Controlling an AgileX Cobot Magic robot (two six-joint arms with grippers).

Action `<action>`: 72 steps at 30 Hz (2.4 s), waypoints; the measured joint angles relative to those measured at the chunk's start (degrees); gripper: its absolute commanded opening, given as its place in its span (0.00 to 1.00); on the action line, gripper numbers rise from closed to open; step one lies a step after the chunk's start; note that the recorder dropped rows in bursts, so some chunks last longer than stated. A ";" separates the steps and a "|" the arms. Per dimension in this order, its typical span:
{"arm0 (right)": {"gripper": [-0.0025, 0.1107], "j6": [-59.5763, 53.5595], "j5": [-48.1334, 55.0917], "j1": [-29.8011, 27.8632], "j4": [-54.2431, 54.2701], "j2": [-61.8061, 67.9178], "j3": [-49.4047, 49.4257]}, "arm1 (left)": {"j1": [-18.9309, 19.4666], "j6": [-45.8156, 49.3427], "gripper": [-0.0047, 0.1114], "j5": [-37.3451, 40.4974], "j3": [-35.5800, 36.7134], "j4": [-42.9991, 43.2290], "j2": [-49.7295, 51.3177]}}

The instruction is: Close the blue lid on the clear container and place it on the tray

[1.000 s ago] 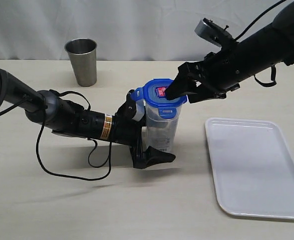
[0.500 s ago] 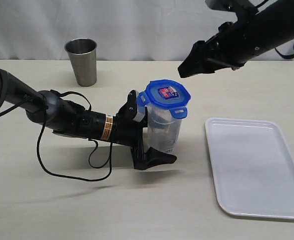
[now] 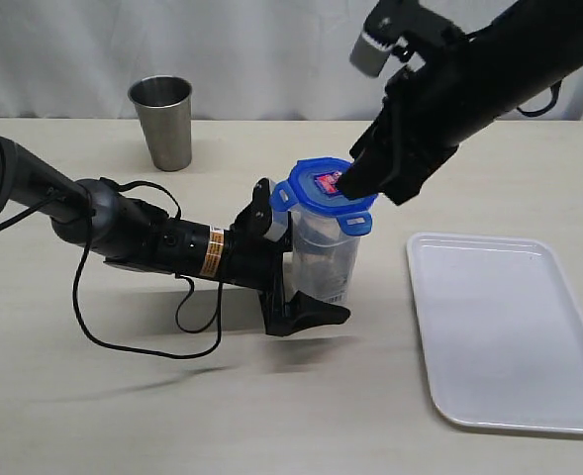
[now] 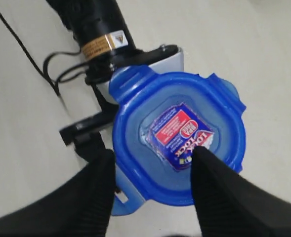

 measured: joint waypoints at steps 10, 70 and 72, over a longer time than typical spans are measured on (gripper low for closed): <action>0.40 1.66 -0.97 7.21 -17.85 0.00 0.00 | 0.00 0.00 0.94 0.00 0.00 0.00 0.00; 0.33 -0.01 -28.65 12.11 -29.68 -0.77 14.87 | 0.20 -0.45 0.93 1.95 -0.35 -2.46 0.00; 0.33 -0.03 -28.65 12.11 -29.68 -0.77 14.87 | 0.20 -0.45 0.93 1.95 -0.35 -2.54 0.00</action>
